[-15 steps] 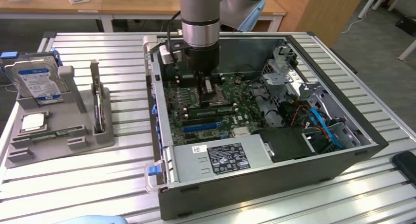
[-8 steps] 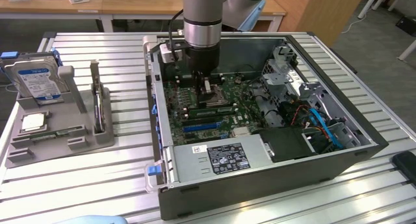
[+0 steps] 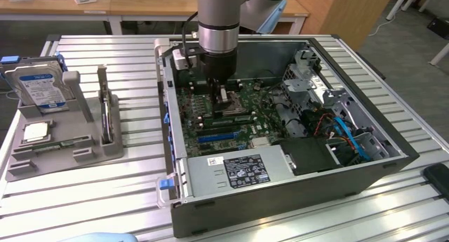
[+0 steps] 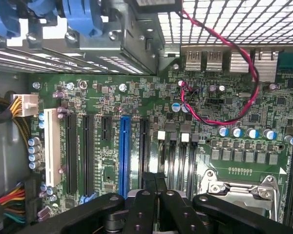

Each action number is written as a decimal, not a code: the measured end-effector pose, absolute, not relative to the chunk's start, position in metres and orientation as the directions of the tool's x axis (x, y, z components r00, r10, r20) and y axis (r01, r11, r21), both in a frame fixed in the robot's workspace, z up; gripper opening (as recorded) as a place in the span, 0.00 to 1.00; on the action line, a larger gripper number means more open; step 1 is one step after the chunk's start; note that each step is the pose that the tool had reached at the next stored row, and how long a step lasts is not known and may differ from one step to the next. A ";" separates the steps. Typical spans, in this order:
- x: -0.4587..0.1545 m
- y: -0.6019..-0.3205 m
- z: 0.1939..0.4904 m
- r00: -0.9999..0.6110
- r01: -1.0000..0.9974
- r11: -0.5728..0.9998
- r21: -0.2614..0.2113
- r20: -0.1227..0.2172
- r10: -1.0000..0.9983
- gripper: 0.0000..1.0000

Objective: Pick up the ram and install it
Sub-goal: 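Press down the ram until it locks into place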

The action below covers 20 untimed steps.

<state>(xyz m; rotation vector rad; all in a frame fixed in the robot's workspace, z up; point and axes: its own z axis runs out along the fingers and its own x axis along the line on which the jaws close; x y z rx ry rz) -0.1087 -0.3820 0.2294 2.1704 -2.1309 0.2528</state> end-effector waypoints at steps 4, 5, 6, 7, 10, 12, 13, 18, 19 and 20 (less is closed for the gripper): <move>-0.109 -0.382 0.227 0.013 -0.998 -0.023 -0.052 0.180 -0.984 0.10; -0.109 -0.382 0.226 0.013 -0.998 -0.023 -0.052 0.180 -0.984 0.10; -0.109 -0.382 0.225 0.013 -0.998 -0.023 -0.052 0.180 -0.984 0.10; -0.109 -0.382 0.225 0.013 -0.998 -0.023 -0.052 0.180 -0.984 0.10; -0.109 -0.382 0.224 0.013 -0.998 -0.023 -0.052 0.180 -0.984 0.10; -0.109 -0.382 0.223 0.013 -0.998 -0.023 -0.051 0.180 -0.984 0.10; -0.109 -0.382 0.223 0.014 -0.998 -0.023 -0.051 0.180 -0.984 0.10; -0.109 -0.382 0.221 0.013 -0.998 -0.023 -0.052 0.180 -0.984 0.10; -0.109 -0.382 0.221 0.013 -0.998 -0.023 -0.051 0.180 -0.984 0.10; -0.109 -0.382 0.221 0.013 -0.998 -0.023 -0.051 0.180 -0.984 0.10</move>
